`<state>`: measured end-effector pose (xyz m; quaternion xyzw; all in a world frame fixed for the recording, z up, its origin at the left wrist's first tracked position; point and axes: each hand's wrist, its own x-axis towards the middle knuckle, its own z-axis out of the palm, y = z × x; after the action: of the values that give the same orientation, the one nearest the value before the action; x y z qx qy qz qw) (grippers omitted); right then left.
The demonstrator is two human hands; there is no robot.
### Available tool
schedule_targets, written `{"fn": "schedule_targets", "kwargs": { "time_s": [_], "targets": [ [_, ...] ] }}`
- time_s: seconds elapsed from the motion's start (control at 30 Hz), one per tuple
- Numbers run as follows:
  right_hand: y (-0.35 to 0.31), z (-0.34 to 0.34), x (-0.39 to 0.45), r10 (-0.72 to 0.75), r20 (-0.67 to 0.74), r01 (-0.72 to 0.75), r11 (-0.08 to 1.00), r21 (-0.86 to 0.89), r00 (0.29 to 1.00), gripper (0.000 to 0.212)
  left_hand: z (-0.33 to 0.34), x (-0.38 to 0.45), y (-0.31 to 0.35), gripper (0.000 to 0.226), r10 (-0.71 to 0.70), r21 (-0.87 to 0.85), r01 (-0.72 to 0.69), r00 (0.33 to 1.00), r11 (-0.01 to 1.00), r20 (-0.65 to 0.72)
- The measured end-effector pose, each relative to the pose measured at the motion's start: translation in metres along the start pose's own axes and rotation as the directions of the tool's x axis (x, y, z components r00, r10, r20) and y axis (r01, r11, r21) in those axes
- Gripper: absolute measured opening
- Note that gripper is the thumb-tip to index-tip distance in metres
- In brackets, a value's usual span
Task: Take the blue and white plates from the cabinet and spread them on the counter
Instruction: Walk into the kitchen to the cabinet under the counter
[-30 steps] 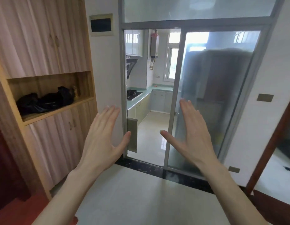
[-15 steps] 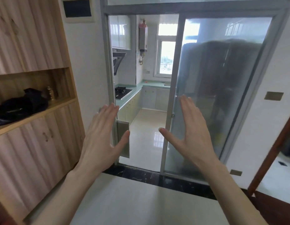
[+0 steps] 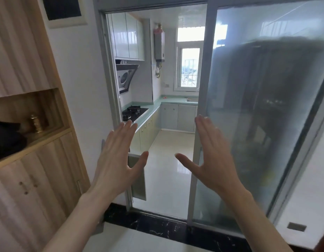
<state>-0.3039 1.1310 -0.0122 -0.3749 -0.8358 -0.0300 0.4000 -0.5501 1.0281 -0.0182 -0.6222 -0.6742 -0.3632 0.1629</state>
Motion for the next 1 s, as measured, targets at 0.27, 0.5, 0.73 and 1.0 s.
{"fn": "schedule_targets", "kwargs": {
  "time_s": [0.27, 0.5, 0.73, 1.0],
  "targets": [
    [0.053, 0.072, 0.097, -0.022, 0.02, 0.022, 1.0, 0.009, 1.0, 0.106, 0.07, 0.095, -0.05, 0.082, 0.021, 0.021, -0.02, 1.0, 1.0, -0.024],
    [0.093, 0.144, 0.17, -0.022, 0.027, 0.022, 1.0, -0.004, 0.999, 0.107, 0.141, 0.173, -0.108, 0.081, 0.024, 0.016, -0.023, 0.998, 1.0, -0.061],
    [0.129, 0.244, 0.268, 0.019, 0.034, -0.019, 1.0, -0.017, 0.999, 0.107, 0.216, 0.273, -0.188, 0.083, 0.023, 0.001, -0.023, 0.996, 1.0, -0.091],
    [0.161, 0.34, 0.391, 0.077, -0.001, -0.077, 0.996, -0.035, 0.997, 0.109, 0.287, 0.396, -0.284, 0.081, 0.097, -0.011, -0.098, 0.99, 0.995, -0.105]
  ]
}}
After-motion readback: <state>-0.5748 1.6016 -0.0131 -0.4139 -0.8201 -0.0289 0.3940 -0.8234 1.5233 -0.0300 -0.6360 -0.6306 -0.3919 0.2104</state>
